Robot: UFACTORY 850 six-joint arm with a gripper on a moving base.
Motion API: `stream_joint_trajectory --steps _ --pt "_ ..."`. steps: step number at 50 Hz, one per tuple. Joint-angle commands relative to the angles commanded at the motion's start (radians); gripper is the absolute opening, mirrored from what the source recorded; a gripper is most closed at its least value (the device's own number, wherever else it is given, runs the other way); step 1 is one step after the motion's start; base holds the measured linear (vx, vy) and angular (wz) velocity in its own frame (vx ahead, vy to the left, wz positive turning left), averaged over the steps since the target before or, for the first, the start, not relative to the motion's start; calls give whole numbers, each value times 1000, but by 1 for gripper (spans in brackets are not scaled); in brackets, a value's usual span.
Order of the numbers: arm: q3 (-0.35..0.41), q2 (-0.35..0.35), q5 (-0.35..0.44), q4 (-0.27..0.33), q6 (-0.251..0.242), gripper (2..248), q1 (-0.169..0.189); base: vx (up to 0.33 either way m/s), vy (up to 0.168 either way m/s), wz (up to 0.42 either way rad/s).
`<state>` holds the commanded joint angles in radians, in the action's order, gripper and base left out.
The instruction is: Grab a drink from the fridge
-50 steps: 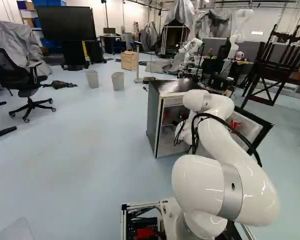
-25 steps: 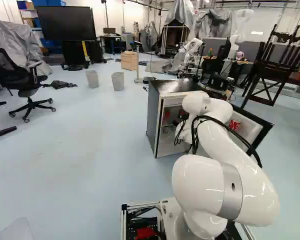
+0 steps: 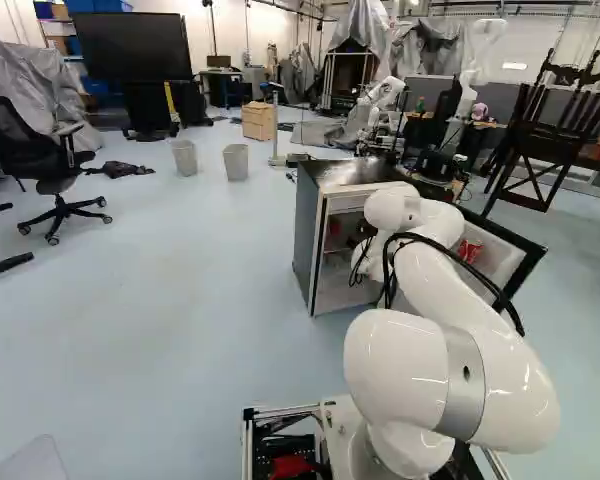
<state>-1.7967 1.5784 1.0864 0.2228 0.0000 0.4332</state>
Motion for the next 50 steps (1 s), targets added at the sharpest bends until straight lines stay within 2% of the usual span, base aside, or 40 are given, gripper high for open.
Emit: stream_joint_trajectory --steps 18,50 --pt "-78 38 -38 0 0 247 -1 0 0 0" --pt "-102 6 -68 0 0 247 -11 0 0 0"
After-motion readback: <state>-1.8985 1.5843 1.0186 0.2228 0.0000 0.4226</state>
